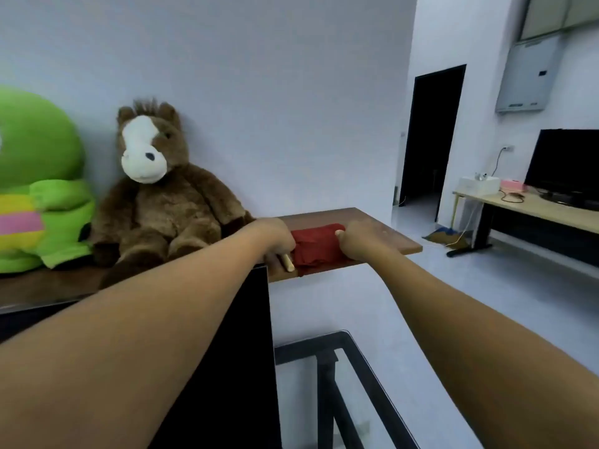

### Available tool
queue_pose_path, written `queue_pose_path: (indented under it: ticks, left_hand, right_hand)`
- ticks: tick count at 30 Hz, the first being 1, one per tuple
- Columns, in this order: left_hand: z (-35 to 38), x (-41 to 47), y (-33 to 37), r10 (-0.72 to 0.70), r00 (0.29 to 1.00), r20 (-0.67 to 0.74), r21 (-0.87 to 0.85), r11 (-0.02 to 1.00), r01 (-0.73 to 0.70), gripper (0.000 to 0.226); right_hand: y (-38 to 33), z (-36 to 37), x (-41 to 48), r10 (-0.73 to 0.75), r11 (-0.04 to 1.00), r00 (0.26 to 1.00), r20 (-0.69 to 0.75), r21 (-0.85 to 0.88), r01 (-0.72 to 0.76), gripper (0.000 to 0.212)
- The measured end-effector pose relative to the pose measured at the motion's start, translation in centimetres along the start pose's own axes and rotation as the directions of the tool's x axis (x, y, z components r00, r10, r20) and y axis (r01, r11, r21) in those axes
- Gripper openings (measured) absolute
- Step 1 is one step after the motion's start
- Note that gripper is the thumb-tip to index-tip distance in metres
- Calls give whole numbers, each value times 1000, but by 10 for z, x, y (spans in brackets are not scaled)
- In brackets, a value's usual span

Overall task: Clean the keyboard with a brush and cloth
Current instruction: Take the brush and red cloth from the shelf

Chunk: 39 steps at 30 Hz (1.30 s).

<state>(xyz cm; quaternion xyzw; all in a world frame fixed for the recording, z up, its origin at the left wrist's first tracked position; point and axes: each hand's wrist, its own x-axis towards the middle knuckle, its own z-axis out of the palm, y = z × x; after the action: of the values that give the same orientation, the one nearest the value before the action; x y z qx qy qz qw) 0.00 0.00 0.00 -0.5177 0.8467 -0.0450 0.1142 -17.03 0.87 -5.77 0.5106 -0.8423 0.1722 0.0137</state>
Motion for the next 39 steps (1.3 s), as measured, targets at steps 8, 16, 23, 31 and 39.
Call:
queue_pose_path:
  ticks: [8, 16, 23, 31, 39]
  left_hand:
    - [10, 31, 7, -184, 973, 136, -225, 951, 211, 30]
    - [4, 22, 10, -166, 965, -201, -415, 907, 70, 19]
    - [-11, -40, 37, -75, 959, -273, -657, 743, -129, 24]
    - [81, -108, 68, 108, 992, -71, -838, 533, -119, 17]
    - [271, -174, 75, 163, 939, 303, -819, 548, 169, 25]
  right_hand:
    - [-3, 4, 18, 40, 995, 998, 52, 91, -45, 26]
    - [-14, -22, 13, 1, 953, 1000, -16, 304, 4, 35]
    - [1, -94, -51, -58, 930, 972, -228, 343, 136, 28]
    - [38, -86, -161, -25, 967, 974, -226, 241, 81, 25]
    - [64, 44, -278, 78, 949, 996, 52, 304, -90, 26]
